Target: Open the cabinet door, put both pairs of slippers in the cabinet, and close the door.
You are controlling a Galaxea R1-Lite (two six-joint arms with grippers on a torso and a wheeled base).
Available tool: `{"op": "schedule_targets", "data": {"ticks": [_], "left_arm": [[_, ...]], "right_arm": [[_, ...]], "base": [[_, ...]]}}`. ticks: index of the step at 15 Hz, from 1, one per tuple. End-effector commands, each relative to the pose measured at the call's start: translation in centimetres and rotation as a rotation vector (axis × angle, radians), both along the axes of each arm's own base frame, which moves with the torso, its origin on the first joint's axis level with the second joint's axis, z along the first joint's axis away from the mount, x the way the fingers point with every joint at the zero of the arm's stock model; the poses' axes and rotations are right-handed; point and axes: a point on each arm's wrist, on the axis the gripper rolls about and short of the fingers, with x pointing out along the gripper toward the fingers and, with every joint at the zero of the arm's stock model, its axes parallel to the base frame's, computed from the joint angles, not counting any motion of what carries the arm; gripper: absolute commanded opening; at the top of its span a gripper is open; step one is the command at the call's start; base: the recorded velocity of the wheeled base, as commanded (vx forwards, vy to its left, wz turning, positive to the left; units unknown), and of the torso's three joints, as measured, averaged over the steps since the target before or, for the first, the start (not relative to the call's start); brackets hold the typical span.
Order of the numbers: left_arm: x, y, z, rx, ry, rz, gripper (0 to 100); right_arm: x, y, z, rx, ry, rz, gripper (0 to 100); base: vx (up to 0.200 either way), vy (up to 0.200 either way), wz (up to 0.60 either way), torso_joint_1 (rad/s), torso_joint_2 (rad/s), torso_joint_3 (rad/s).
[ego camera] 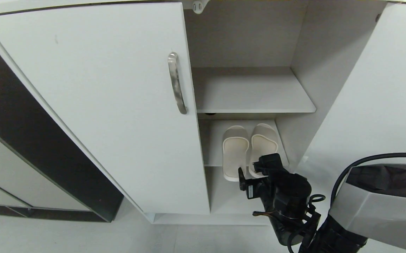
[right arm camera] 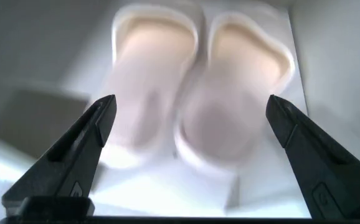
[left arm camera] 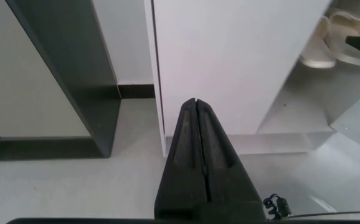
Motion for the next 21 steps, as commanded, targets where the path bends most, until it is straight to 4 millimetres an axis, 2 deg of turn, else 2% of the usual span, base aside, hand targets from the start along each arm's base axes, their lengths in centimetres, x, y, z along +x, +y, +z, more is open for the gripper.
{"op": "schedule_targets", "data": {"ticks": [1,5,17,21], "left_arm": [[0.01,0.0,0.01,0.0,0.0,0.0,0],[0.01,0.0,0.01,0.0,0.0,0.0,0],[0.01,0.0,0.01,0.001,0.0,-0.001,0],[0.01,0.0,0.01,0.001,0.0,-0.001,0]], "right_arm": [[-0.19,0.0,0.02,-0.001,0.002,0.005,100],[-0.15,0.04,-0.3,-0.005,0.004,0.008,100],[-0.1,-0.37,-0.44,0.002,0.002,0.001,100],[-0.13,-0.48,-0.2,0.01,-0.005,-0.001,100]], "base": [[-0.2,0.0,0.0,-0.002,0.01,0.002],[-0.2,0.0,0.0,-0.001,0.0,0.0],[0.0,0.0,0.0,0.0,0.0,0.0],[0.0,0.0,0.0,0.0,0.0,0.162]]}}
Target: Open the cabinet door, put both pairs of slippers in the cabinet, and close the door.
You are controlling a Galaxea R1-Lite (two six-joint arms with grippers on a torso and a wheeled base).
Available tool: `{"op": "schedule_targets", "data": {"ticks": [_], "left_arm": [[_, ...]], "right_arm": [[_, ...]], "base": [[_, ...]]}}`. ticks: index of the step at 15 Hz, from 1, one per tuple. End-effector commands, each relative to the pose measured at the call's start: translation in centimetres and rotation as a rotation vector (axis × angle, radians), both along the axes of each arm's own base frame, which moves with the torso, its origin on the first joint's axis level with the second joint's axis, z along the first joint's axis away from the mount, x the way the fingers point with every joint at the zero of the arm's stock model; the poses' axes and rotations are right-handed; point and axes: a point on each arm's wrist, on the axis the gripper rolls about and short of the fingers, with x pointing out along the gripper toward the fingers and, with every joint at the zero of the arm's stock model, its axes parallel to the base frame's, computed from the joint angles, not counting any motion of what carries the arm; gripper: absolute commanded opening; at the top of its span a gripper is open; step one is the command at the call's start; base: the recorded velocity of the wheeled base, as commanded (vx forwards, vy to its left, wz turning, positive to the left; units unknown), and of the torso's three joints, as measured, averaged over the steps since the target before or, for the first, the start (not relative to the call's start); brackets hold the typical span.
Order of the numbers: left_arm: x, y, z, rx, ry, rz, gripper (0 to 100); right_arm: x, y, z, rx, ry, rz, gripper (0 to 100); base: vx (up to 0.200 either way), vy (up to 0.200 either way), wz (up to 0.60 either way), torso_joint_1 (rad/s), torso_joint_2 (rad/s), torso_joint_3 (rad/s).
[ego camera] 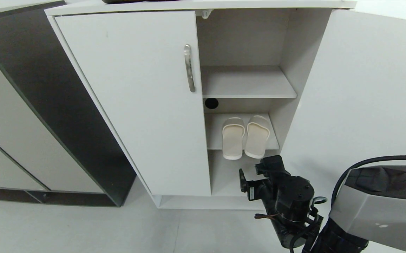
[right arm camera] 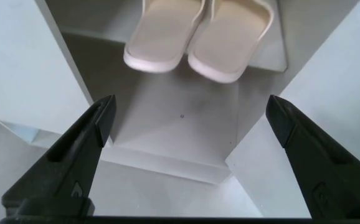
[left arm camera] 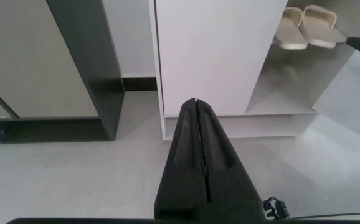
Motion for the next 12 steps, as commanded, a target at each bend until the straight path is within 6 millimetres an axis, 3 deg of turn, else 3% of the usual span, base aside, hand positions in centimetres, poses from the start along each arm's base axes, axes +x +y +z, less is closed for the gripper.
{"op": "schedule_targets", "data": {"ticks": [1,12], "left_arm": [[0.01,0.0,0.01,0.0,0.001,-0.001,0],[0.0,0.0,0.0,0.0,0.0,0.001,0]], "right_arm": [[0.03,-0.1,0.1,0.004,-0.005,-0.003,100],[-0.55,-0.88,-0.49,-0.025,0.025,0.033,100]], "base": [[0.0,0.0,0.0,0.002,0.0,0.203],[0.0,0.0,0.0,0.004,0.0,0.186]]}}
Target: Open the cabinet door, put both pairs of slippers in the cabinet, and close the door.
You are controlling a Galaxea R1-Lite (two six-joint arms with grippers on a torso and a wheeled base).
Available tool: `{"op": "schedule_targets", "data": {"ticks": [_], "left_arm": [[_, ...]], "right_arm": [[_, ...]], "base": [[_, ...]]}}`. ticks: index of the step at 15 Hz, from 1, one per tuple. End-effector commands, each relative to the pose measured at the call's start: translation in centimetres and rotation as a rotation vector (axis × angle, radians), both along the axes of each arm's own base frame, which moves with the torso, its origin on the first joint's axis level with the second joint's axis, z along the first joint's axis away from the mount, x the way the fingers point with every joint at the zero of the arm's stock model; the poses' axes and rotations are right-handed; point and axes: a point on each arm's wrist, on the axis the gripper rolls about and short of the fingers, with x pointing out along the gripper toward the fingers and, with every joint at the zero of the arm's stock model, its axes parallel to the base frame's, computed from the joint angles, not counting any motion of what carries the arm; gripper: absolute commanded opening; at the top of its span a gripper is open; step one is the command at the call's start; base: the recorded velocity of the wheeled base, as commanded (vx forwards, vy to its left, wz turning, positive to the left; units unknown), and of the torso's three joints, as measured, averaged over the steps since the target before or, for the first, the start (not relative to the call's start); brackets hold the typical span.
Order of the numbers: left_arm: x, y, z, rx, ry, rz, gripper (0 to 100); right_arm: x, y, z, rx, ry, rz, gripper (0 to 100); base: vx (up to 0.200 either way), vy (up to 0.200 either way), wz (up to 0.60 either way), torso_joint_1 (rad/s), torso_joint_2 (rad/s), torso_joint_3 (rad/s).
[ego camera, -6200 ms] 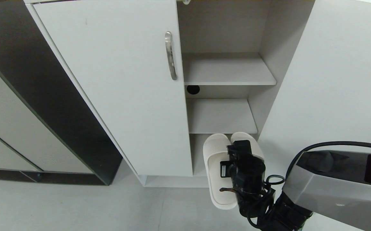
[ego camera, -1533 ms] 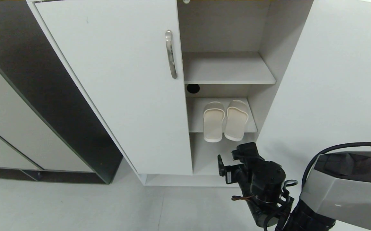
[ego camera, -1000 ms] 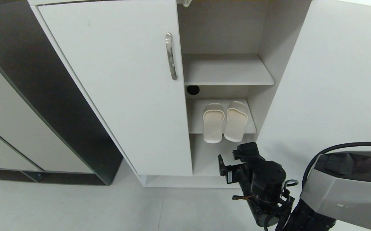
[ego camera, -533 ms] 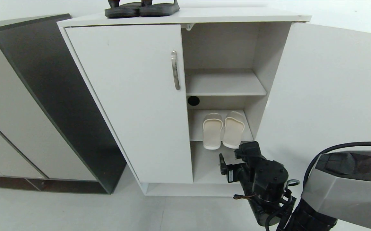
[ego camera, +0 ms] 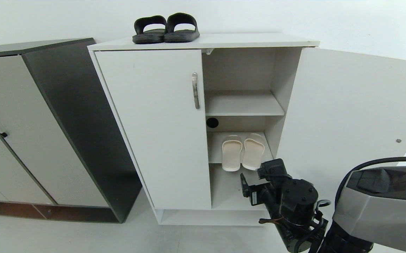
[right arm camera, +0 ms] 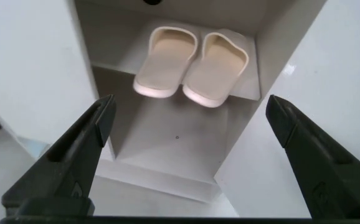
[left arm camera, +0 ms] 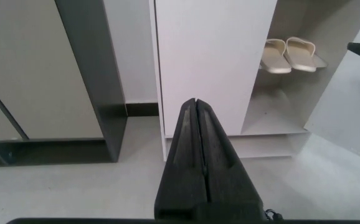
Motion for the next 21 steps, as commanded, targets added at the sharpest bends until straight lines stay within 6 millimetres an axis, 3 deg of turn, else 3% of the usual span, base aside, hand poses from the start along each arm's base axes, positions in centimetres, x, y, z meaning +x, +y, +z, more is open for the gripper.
{"op": "schedule_targets", "data": {"ticks": [1,10,21], "left_arm": [[0.0,0.0,0.0,0.0,0.0,0.0,0],[0.0,0.0,0.0,0.0,0.0,0.002,0],[0.01,0.0,0.01,0.004,0.001,0.002,0]], "right_arm": [[-0.14,-0.14,0.17,0.0,-0.001,0.0,100],[-0.75,-0.82,0.58,0.017,0.005,0.104,100],[-1.01,-1.03,-0.34,-0.014,0.035,0.122,100]], "base": [[0.0,0.0,0.0,-0.002,0.0,0.051],[0.0,0.0,0.0,0.0,0.0,0.0],[-0.018,0.2,0.0,0.002,0.0,0.003]]}}
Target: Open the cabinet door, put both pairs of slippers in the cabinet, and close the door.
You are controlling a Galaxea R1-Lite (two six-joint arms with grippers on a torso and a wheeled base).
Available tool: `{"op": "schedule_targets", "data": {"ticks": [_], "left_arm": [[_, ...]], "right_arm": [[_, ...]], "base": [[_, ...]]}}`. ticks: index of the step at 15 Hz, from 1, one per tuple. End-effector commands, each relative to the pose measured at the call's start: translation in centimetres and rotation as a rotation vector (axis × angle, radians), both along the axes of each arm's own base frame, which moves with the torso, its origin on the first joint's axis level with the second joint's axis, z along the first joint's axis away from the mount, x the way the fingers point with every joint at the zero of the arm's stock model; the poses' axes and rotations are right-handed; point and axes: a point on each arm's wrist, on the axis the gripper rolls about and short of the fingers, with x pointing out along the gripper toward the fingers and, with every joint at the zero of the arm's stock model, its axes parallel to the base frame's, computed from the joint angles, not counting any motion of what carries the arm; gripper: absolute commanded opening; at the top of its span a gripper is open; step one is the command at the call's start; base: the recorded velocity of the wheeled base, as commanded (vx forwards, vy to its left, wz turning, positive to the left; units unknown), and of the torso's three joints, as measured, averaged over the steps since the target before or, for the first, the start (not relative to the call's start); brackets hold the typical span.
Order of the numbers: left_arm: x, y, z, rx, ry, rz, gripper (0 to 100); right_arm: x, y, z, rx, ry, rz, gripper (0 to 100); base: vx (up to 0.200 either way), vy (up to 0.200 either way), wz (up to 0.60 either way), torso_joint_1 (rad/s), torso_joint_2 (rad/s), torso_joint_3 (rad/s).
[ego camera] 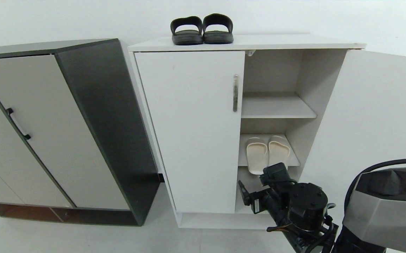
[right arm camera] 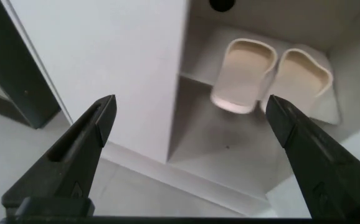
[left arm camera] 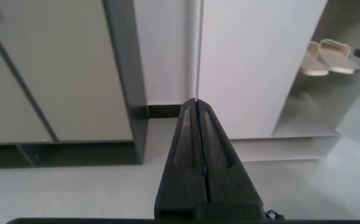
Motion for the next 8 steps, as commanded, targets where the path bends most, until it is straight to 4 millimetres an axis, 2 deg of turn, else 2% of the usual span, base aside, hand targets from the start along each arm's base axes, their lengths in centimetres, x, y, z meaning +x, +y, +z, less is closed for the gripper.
{"op": "schedule_targets", "data": {"ticks": [1,5,8], "left_arm": [[0.0,0.0,0.0,-0.001,0.0,0.0,0],[0.0,0.0,0.0,-0.004,0.0,-0.001,0],[0.0,0.0,0.0,-0.004,0.0,0.0,0]], "right_arm": [[0.11,0.1,-0.42,-0.008,0.008,-0.002,100],[0.12,0.18,-0.6,-0.014,0.01,0.002,100],[0.14,0.2,-0.57,-0.013,0.009,0.002,100]], "base": [[0.0,0.2,0.0,0.002,0.01,0.002],[0.0,0.2,0.0,0.002,0.0,0.004],[0.0,0.0,0.0,0.0,0.0,0.0]]}}
